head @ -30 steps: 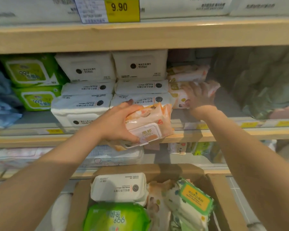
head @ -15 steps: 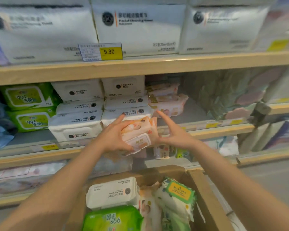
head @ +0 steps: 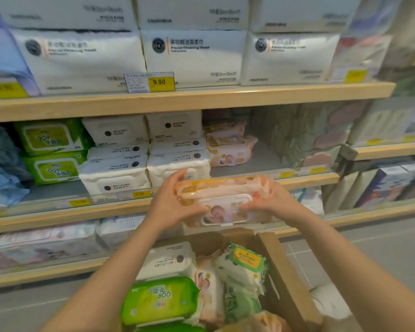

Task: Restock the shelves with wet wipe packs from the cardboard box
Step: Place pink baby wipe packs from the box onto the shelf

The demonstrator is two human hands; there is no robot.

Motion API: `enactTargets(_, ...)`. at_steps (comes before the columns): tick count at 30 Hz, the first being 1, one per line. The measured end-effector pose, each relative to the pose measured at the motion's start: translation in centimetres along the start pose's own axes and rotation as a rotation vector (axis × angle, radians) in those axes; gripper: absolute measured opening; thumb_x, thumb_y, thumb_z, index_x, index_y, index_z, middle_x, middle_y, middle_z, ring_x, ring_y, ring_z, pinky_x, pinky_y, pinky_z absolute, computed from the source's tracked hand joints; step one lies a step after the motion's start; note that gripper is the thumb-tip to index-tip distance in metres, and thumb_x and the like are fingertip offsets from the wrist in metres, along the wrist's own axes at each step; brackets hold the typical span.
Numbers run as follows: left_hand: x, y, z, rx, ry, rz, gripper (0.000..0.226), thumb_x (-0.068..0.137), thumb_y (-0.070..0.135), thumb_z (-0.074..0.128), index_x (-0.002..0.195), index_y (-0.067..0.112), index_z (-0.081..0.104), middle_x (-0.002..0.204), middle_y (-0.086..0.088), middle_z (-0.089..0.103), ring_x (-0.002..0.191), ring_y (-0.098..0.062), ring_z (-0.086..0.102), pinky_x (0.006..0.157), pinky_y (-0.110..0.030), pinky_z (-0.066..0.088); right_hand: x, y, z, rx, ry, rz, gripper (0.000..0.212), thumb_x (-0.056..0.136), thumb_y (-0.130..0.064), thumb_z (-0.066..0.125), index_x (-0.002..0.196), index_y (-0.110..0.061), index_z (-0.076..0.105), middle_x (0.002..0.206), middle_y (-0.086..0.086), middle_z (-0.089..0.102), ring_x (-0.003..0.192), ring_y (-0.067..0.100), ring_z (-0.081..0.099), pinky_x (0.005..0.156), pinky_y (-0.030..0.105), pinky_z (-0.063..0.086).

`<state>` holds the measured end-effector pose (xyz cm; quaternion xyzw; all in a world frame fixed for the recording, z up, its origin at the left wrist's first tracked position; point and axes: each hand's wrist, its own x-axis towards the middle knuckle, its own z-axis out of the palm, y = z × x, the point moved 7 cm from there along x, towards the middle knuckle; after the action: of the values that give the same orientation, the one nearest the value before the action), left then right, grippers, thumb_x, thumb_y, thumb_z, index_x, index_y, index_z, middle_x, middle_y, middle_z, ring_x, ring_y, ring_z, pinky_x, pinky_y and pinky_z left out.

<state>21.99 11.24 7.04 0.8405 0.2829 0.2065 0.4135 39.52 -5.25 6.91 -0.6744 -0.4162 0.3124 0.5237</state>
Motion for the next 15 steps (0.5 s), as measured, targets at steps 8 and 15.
enactTargets(8, -1.4, -2.0, 3.7, -0.439, -0.145, -0.252, 0.044, 0.067, 0.021, 0.082, 0.103, 0.031, 0.059, 0.107, 0.0, 0.069, 0.09, -0.014, 0.067, 0.067, -0.03, 0.057, -2.5, 2.3, -0.9, 0.012, -0.072, 0.293, 0.058, 0.071, -0.018, 0.081, 0.124, -0.015, 0.056, 0.11, 0.005, 0.07, 0.097, 0.022, 0.069, 0.085, 0.044, 0.056)
enactTargets(15, -1.0, -1.2, 5.8, -0.357, -0.162, -0.189, 0.064, 0.057, 0.029, 0.089, 0.112, 0.028, 0.058, 0.104, 0.007, 0.067, 0.096, -0.01, 0.064, 0.068, -0.02, 0.052, -0.6, 0.1, 0.3, -0.651, -0.197, 0.062, 0.1, 0.06, -0.054, 0.081, 0.143, -0.044, 0.026, 0.149, -0.014, 0.032, 0.133, 0.011, 0.036, 0.11, 0.039, 0.035)
